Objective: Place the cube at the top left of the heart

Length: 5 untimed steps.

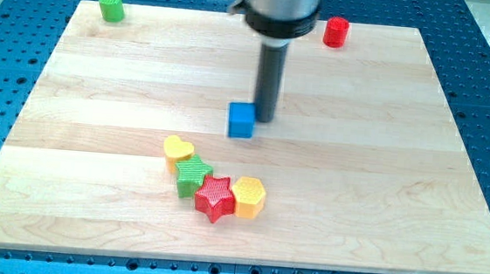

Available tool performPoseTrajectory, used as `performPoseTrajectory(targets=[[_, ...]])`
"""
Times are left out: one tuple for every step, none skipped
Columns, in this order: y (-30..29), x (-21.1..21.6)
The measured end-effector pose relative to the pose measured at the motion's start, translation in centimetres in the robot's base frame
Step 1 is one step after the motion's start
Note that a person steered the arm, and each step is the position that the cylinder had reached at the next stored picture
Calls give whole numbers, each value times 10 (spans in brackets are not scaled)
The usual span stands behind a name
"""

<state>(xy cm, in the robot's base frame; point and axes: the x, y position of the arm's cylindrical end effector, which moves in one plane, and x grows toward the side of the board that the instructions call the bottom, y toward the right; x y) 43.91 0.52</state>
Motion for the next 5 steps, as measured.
performPoseTrajectory(targets=[[-25,49],[-31,27],[-82,27],[-92,26],[-117,23]])
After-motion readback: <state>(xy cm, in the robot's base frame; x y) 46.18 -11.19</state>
